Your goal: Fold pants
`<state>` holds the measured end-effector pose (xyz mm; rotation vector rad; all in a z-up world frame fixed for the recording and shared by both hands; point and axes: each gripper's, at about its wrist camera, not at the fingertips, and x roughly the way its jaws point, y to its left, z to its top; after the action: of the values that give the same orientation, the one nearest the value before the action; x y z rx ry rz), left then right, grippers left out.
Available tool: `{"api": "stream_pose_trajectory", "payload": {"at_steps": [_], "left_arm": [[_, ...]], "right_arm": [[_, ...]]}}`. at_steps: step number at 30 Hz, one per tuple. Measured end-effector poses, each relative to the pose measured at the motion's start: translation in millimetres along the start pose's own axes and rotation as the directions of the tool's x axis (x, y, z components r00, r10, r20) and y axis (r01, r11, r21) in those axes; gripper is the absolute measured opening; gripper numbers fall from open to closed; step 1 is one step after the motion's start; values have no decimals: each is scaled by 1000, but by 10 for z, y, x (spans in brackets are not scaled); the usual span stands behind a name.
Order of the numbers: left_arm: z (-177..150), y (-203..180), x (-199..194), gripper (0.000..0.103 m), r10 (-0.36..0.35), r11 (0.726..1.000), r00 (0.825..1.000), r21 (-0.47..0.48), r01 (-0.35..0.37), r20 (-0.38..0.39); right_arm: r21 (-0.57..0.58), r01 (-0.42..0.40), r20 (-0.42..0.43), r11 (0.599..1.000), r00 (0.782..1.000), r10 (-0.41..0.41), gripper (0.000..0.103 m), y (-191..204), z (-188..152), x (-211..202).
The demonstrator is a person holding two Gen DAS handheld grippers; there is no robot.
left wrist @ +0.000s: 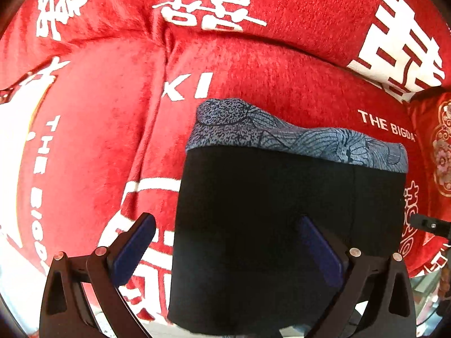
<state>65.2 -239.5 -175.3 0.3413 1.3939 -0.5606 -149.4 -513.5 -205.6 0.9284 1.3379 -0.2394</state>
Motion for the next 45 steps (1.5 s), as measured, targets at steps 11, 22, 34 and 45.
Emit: {"api": "stream_pose_trajectory", "payload": {"at_steps": [11, 22, 34, 45], "left_arm": [[-266, -198, -539, 103, 71, 997, 997, -41, -71, 19], [-470, -343, -1073, 103, 72, 997, 996, -25, -71, 46], [-708, -302, -1372, 103, 124, 985, 991, 116, -129, 46], [-743, -187, -1434, 103, 147, 974, 986, 159, -159, 81]], "right_arm": [[-77, 260, 94, 963, 963, -253, 103, -21, -321, -536], [-102, 229, 78, 968, 972, -222, 103, 286, -678, -855], [-87, 216, 114, 973, 972, -205, 103, 1112, -1139, -878], [-48, 258, 178, 965, 953, -246, 103, 1514, -1336, -856]]}}
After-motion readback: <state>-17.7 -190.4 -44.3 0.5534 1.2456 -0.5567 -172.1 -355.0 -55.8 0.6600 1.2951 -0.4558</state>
